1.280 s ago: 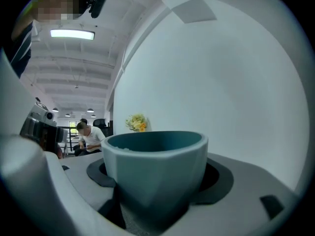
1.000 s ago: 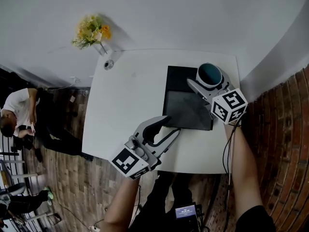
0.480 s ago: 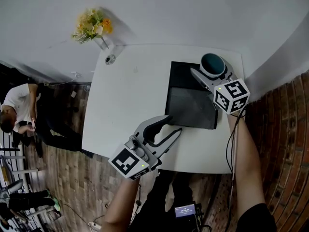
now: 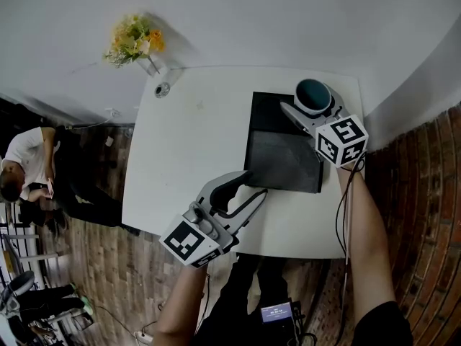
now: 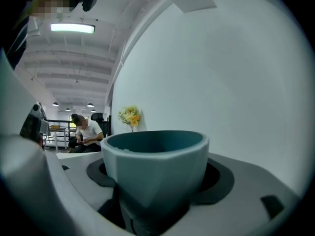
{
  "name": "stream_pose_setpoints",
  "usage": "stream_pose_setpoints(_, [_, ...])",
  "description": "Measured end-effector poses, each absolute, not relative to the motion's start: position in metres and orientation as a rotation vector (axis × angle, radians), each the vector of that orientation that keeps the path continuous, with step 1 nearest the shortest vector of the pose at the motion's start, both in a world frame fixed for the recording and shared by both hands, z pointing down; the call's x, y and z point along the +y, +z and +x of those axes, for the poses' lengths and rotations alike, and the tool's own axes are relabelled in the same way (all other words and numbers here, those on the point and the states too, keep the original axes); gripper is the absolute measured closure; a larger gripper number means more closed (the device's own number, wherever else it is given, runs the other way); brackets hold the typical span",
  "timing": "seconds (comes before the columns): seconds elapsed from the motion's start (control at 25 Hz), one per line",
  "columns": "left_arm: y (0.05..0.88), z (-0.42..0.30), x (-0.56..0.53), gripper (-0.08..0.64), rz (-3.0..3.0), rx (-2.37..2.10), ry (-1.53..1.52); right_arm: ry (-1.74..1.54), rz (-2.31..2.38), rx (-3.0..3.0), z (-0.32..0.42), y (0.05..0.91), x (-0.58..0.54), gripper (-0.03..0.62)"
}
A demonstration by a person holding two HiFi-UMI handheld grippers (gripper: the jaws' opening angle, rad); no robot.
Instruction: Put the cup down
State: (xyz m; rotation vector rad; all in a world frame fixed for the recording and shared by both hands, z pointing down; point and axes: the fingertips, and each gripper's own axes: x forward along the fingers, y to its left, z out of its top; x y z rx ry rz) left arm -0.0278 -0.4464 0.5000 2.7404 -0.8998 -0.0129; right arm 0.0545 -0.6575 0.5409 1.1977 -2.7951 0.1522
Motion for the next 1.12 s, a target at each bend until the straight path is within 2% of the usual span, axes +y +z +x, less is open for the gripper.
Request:
stream_pose_setpoints(0.52, [0.495,-0.03,-0.448,0.388,2.74,-0.913,-0.033,0.184,1.149,-2.758,0.055,0.549,-0.652,0.18])
stream_pose_setpoints(0.64, [0.494,-0.031,-0.447,0.388,2.737,-0.915,-0.04,0.187,1.162,-2.753,0.056,0.549,-0.65,0.112])
stream_pose_setpoints(0.72, [0.493,-0.03,-0.447,0.388,2.739,-0.916,-0.039,0.192,1.178,-2.749,0.057,0.549,-0.649,0.091])
stream_pose_setpoints(1.12, [0.489,-0.028,-0.445,0.388,2.744,-0.912,-0.028,0.2,1.342,-2.716,0.085,0.534,-0.632,0.084])
